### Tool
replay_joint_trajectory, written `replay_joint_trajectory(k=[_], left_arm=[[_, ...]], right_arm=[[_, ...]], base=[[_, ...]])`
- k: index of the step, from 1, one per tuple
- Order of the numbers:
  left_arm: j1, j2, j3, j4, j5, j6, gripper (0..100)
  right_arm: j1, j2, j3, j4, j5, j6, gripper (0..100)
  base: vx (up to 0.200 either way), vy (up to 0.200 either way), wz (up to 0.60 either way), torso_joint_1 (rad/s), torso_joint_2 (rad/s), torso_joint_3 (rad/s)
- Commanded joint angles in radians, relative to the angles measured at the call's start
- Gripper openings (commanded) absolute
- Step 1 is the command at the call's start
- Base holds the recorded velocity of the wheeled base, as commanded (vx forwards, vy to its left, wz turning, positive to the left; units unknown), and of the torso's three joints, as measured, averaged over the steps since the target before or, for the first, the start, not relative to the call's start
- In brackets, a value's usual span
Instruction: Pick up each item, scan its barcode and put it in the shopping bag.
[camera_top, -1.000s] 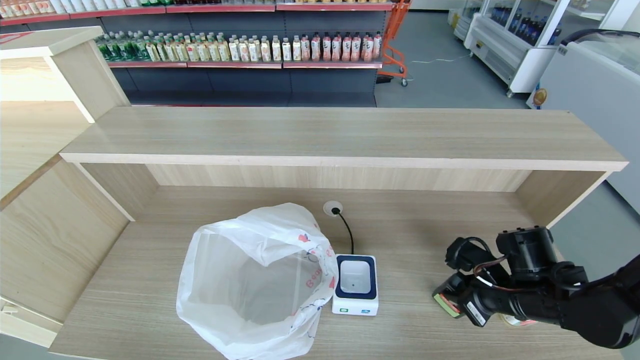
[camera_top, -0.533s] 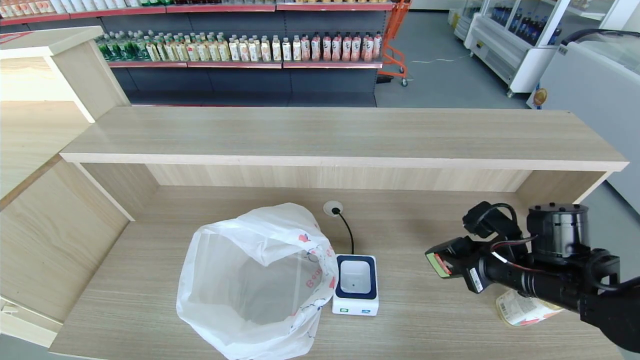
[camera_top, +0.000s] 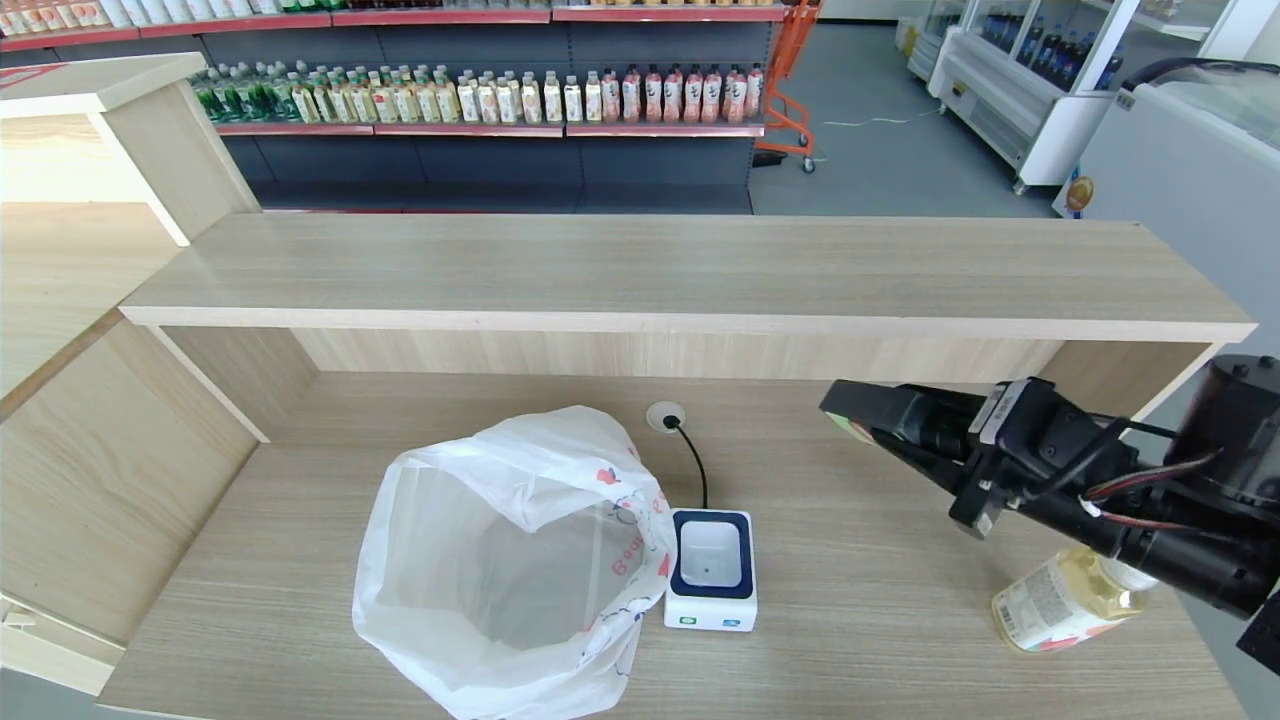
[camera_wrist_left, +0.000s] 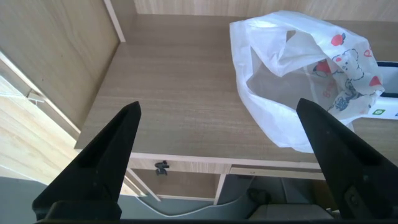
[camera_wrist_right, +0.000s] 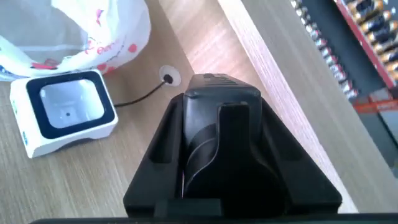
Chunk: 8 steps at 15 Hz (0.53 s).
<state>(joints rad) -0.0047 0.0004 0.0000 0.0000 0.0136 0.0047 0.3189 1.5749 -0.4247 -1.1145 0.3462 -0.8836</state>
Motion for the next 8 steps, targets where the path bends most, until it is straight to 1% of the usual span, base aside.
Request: replay_joint_trajectory(k=[1,2,3,4,5,6,7,8], left_arm=[[0.0,0.0,0.0,0.0,0.0,0.0,100],[-0.001,0.0,0.0,0.0,0.0,0.0,100],[0.0,0.0,0.0,0.0,0.0,-0.002,100],[-0.001,0.0,0.0,0.0,0.0,0.0,100],[0.0,0.0,0.0,0.0,0.0,0.0,100],[-0.001,0.0,0.0,0.0,0.0,0.0,100],[-0.001,0.0,0.0,0.0,0.0,0.0,100],[-0.001,0.0,0.0,0.0,0.0,0.0,100]], right_arm=[[0.034,0.001,0.007,0.004,0.162,-0.159,0],[0.066,0.022,0.007,0.012,0.28,-0.357,0],[0.088,0.031,0.004,0.03,0.336,-0.508,0],[0.111,0.039,0.004,0.059,0.401,-0.724,0],[0.123,0.042,0.004,0.111,0.444,-0.88,0],[0.132,0.04,0.0,0.183,0.459,-1.037,0],[0.16,0.042,-0.003,0.268,0.461,-1.183,0],[0.187,0.048,-0.008,0.337,0.456,-1.295,0]], base=[[0.0,0.0,0.0,0.0,0.0,0.0],[0.0,0.0,0.0,0.0,0.0,0.0],[0.0,0.0,0.0,0.0,0.0,0.0],[0.0,0.0,0.0,0.0,0.0,0.0],[0.0,0.0,0.0,0.0,0.0,0.0],[0.0,0.0,0.0,0.0,0.0,0.0],[0.0,0.0,0.0,0.0,0.0,0.0],[0.0,0.0,0.0,0.0,0.0,0.0]])
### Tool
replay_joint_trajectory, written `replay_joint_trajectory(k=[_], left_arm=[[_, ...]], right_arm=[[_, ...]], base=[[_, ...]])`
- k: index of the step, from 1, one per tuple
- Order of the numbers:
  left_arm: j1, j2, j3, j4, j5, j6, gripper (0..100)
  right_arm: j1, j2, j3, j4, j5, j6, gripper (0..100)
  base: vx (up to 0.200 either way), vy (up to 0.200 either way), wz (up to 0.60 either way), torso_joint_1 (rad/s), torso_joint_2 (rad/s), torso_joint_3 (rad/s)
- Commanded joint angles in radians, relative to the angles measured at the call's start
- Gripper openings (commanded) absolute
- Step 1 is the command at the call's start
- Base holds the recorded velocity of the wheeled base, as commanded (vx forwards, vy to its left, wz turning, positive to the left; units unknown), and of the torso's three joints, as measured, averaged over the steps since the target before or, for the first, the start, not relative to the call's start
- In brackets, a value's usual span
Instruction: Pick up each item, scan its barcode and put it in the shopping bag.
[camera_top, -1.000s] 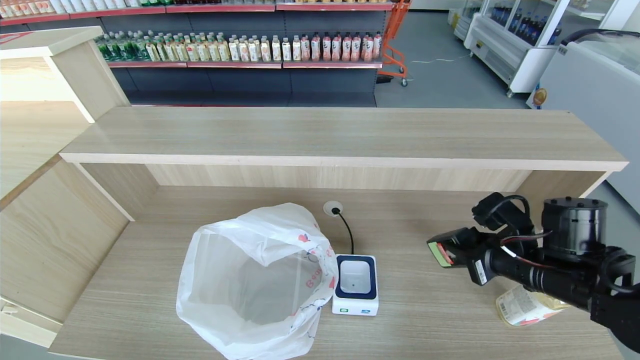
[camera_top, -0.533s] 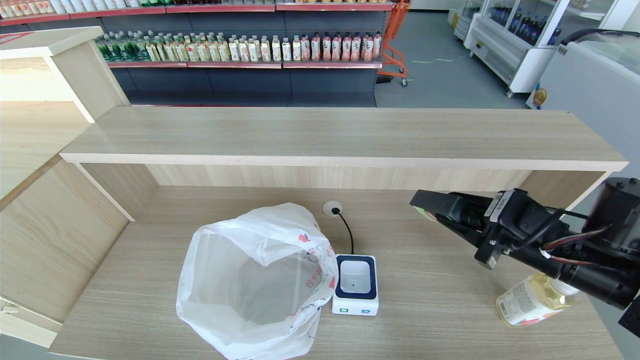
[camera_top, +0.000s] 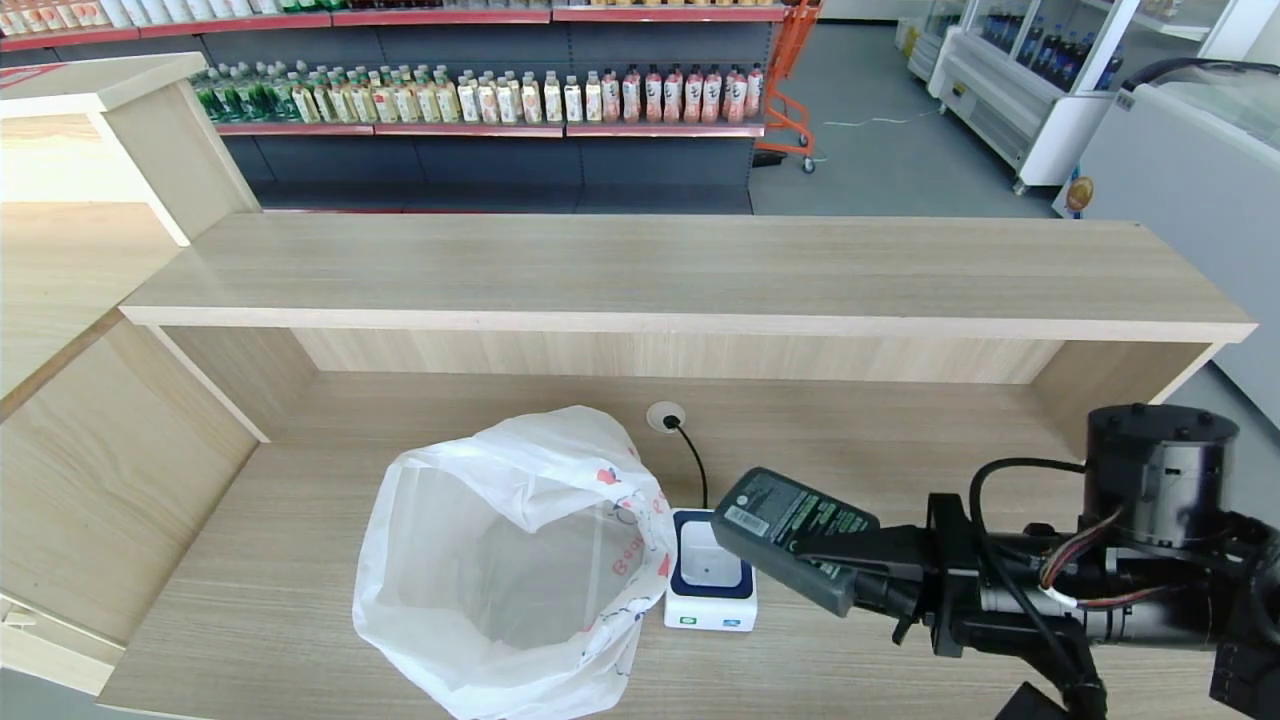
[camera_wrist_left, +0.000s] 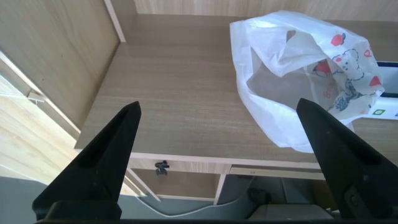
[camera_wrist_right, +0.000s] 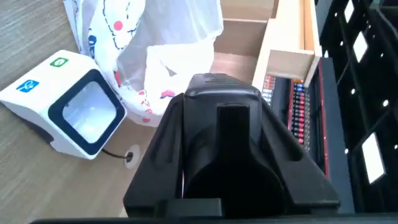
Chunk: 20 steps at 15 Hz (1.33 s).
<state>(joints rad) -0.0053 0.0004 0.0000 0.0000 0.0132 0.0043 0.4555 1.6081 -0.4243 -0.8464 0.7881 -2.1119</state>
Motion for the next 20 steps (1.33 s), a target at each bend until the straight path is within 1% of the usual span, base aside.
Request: replay_joint_trajectory(k=[1,2,4,6,8,9,11,16,18,20], left_arm=[[0.001,0.0,0.0,0.0,0.001,0.0,100],[-0.001,0.0,0.0,0.0,0.001,-0.001,100],[0.001,0.0,0.0,0.0,0.001,-0.001,100],[0.001,0.0,0.0,0.0,0.001,-0.001,100],[0.001,0.0,0.0,0.0,0.001,0.0,100],[0.001,0.0,0.0,0.0,0.001,-0.001,100],[-0.001,0.0,0.0,0.0,0.001,0.0,100],[0.001,0.0,0.0,0.0,0.001,0.0,100],[0.001,0.0,0.0,0.0,0.001,-0.001,100],[-0.001,0.0,0.0,0.0,0.001,0.0,100]], right_arm=[[0.061,0.024,-0.014,0.084,0.013,-0.146,0],[0.112,0.038,-0.031,0.082,0.014,-0.253,0],[0.175,0.056,-0.05,0.081,0.01,-0.316,0],[0.236,0.11,-0.062,0.049,0.011,-0.353,0],[0.273,0.141,-0.064,-0.08,0.01,-0.347,0],[0.282,0.154,-0.064,-0.128,0.01,-0.347,0],[0.293,0.17,-0.074,-0.177,0.01,-0.35,0],[0.287,0.216,-0.083,-0.229,0.011,-0.353,0],[0.281,0.233,-0.107,-0.229,0.011,-0.355,0],[0.262,0.282,-0.162,-0.235,0.011,-0.355,0]], base=[[0.0,0.0,0.0,0.0,0.0,0.0],[0.0,0.0,0.0,0.0,0.0,0.0],[0.0,0.0,0.0,0.0,0.0,0.0],[0.0,0.0,0.0,0.0,0.0,0.0],[0.0,0.0,0.0,0.0,0.0,0.0],[0.0,0.0,0.0,0.0,0.0,0.0],[0.0,0.0,0.0,0.0,0.0,0.0],[0.0,0.0,0.0,0.0,0.0,0.0],[0.0,0.0,0.0,0.0,0.0,0.0],[0.0,0.0,0.0,0.0,0.0,0.0]])
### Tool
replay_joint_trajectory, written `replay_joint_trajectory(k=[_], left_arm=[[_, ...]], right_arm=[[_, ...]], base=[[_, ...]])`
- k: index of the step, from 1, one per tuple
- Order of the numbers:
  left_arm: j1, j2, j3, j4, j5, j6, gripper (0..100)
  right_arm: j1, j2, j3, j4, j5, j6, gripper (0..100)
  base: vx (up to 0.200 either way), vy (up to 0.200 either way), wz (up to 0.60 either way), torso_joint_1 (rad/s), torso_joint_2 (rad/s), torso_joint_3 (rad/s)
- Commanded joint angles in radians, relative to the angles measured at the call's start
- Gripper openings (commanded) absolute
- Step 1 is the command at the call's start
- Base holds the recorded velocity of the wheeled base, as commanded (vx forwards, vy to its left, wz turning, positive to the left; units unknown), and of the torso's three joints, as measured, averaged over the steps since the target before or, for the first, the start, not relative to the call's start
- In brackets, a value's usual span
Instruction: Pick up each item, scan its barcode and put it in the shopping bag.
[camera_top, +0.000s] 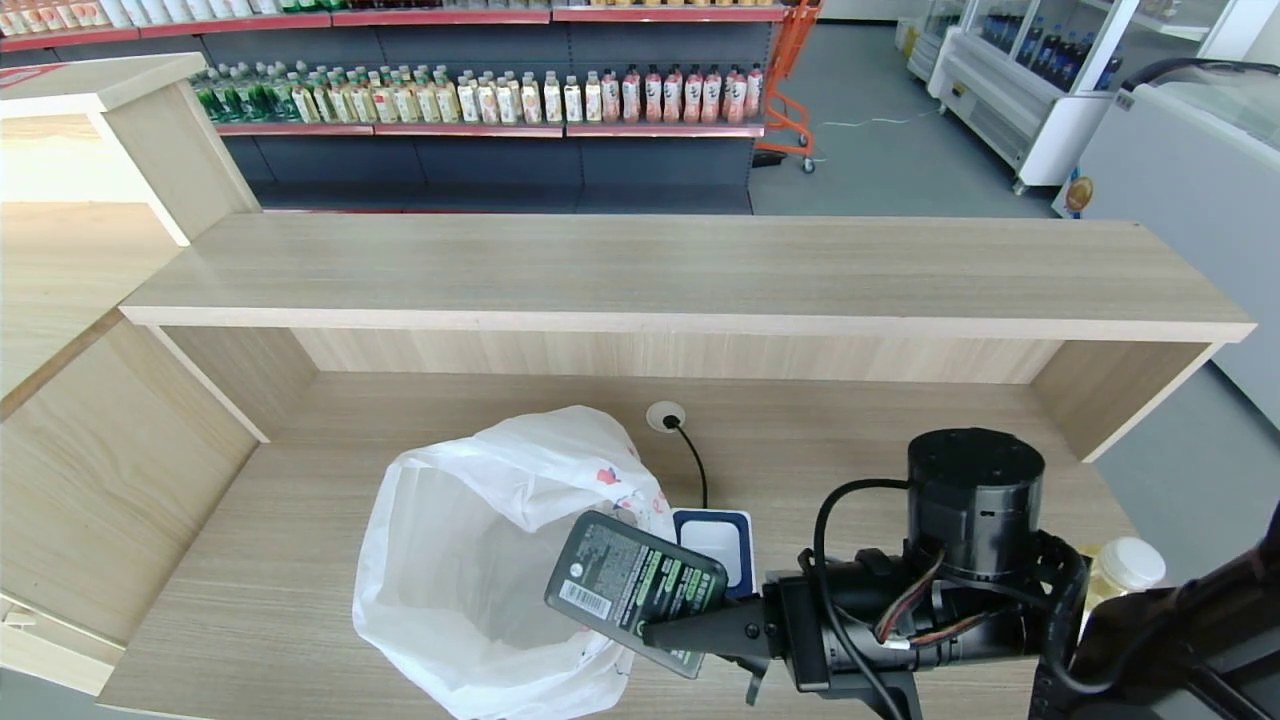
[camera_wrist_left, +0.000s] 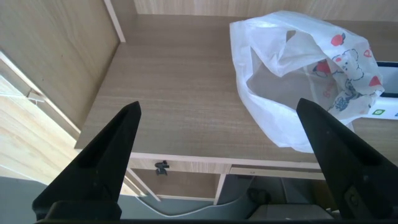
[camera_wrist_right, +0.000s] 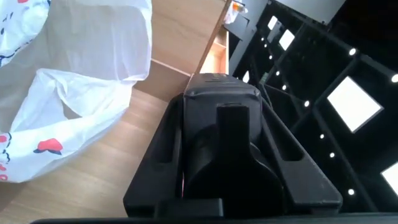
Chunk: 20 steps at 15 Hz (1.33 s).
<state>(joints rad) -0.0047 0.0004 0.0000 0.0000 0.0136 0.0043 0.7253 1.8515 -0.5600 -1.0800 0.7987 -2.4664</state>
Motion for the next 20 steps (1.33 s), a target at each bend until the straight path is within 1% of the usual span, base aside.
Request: replay_joint_trajectory(k=[1,3,16,17,18,20], left_arm=[[0.0,0.0,0.0,0.0,0.0,0.0,100],[-0.001,0.0,0.0,0.0,0.0,0.0,100],[-0.001,0.0,0.0,0.0,0.0,0.0,100],[0.0,0.0,0.0,0.0,0.0,0.0,100],[0.0,0.0,0.0,0.0,0.0,0.0,100],[0.0,0.0,0.0,0.0,0.0,0.0,100]], right_arm=[[-0.007,0.06,-0.055,-0.017,0.0,0.001,0],[-0.009,0.081,-0.064,-0.06,0.002,0.007,0],[-0.015,0.081,-0.024,-0.06,0.007,0.006,0],[-0.017,0.055,-0.015,-0.058,0.002,0.023,0],[-0.033,-0.008,0.0,-0.058,-0.004,0.103,0],[-0.046,-0.081,0.002,-0.063,-0.036,0.216,0]], base=[[0.0,0.0,0.0,0.0,0.0,0.0],[0.0,0.0,0.0,0.0,0.0,0.0],[0.0,0.0,0.0,0.0,0.0,0.0],[0.0,0.0,0.0,0.0,0.0,0.0],[0.0,0.0,0.0,0.0,0.0,0.0],[0.0,0.0,0.0,0.0,0.0,0.0]])
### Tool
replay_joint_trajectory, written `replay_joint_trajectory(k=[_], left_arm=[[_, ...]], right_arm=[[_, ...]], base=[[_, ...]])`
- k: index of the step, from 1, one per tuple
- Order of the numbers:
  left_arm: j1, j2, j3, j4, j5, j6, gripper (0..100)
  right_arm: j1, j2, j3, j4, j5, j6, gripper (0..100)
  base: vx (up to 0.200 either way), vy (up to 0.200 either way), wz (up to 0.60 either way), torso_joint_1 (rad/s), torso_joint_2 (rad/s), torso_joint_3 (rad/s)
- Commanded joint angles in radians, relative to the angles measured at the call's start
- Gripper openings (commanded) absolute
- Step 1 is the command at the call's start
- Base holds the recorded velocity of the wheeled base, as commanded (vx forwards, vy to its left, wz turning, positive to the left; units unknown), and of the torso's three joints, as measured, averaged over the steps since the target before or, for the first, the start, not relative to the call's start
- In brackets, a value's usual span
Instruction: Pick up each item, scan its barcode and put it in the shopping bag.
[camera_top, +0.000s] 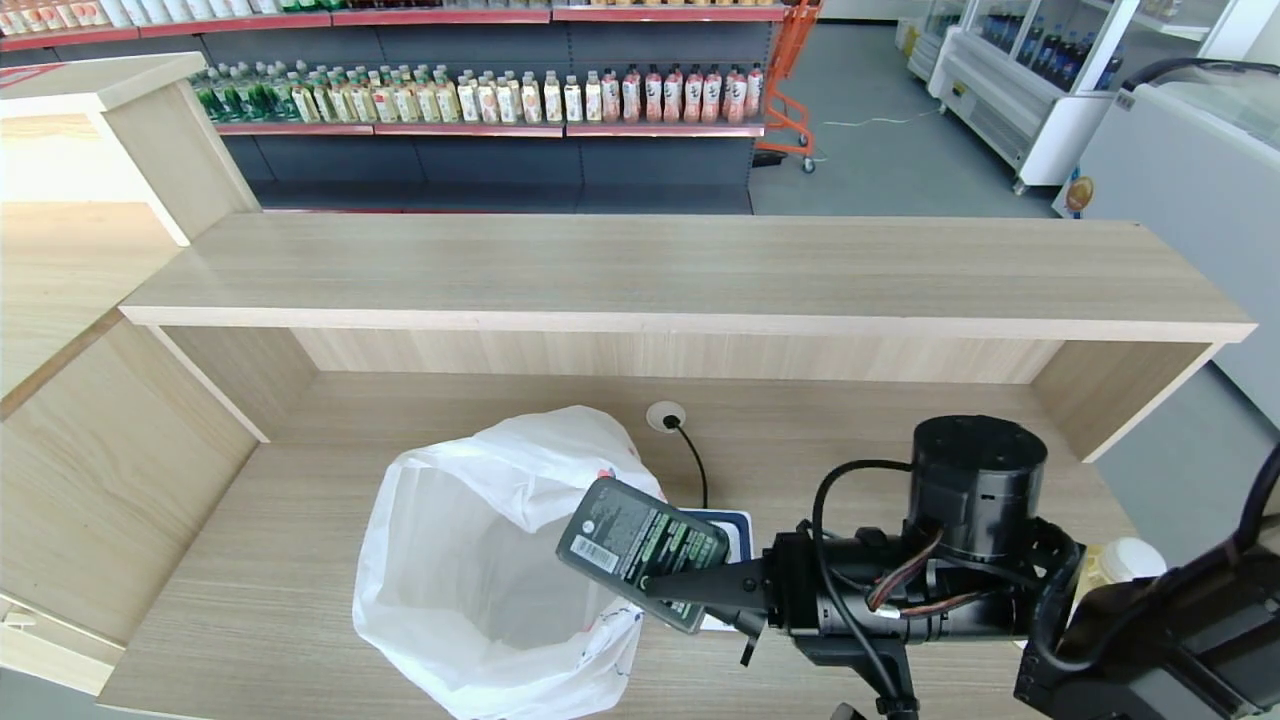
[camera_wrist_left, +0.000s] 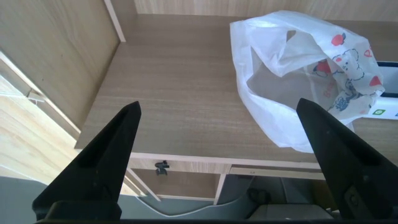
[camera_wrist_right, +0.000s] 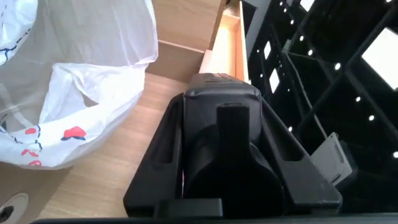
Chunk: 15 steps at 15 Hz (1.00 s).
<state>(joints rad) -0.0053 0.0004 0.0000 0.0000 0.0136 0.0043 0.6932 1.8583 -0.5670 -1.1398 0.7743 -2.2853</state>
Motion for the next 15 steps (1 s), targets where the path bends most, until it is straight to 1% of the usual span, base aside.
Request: replay_joint_trajectory(k=[1,2,3,4,5,6,8,9,11,12,13,14,15], left_arm=[[0.001,0.0,0.0,0.0,0.0,0.0,100],[0.001,0.0,0.0,0.0,0.0,-0.001,100],[0.001,0.0,0.0,0.0,0.0,0.0,100],[0.001,0.0,0.0,0.0,0.0,0.0,100],[0.001,0.0,0.0,0.0,0.0,0.0,100],[-0.001,0.0,0.0,0.0,0.0,0.0,100],[-0.001,0.0,0.0,0.0,0.0,0.0,100],[0.001,0.0,0.0,0.0,0.0,0.0,100],[0.001,0.0,0.0,0.0,0.0,0.0,100],[-0.001,0.0,0.0,0.0,0.0,0.0,100],[-0.001,0.0,0.0,0.0,0.0,0.0,100],[0.001,0.0,0.0,0.0,0.0,0.0,100],[0.001,0.0,0.0,0.0,0.0,0.0,100]], right_arm=[[-0.098,-0.241,0.064,0.003,-0.087,0.244,0],[-0.13,-0.321,0.119,0.005,-0.153,0.356,0],[-0.135,-0.375,0.153,0.005,-0.21,0.431,0],[-0.139,-0.422,0.154,0.005,-0.25,0.506,0],[-0.173,-0.432,0.154,0.0,-0.236,0.615,0],[-0.213,-0.436,0.151,-0.006,-0.211,0.787,0],[-0.293,-0.473,0.131,0.012,-0.224,1.149,0],[-0.316,-0.484,0.125,0.043,-0.273,1.337,0],[-0.322,-0.498,0.121,0.153,-0.397,1.686,0],[-0.322,-0.495,0.119,0.224,-0.42,1.888,0],[-0.32,-0.492,0.122,0.247,-0.42,1.969,0],[-0.311,-0.465,0.124,0.341,-0.42,2.173,0],[-0.302,-0.453,0.121,0.362,-0.42,2.221,0]], base=[[0.0,0.0,0.0,0.0,0.0,0.0],[0.0,0.0,0.0,0.0,0.0,0.0],[0.0,0.0,0.0,0.0,0.0,0.0],[0.0,0.0,0.0,0.0,0.0,0.0],[0.0,0.0,0.0,0.0,0.0,0.0],[0.0,0.0,0.0,0.0,0.0,0.0],[0.0,0.0,0.0,0.0,0.0,0.0],[0.0,0.0,0.0,0.0,0.0,0.0],[0.0,0.0,0.0,0.0,0.0,0.0],[0.0,0.0,0.0,0.0,0.0,0.0],[0.0,0.0,0.0,0.0,0.0,0.0],[0.0,0.0,0.0,0.0,0.0,0.0],[0.0,0.0,0.0,0.0,0.0,0.0]])
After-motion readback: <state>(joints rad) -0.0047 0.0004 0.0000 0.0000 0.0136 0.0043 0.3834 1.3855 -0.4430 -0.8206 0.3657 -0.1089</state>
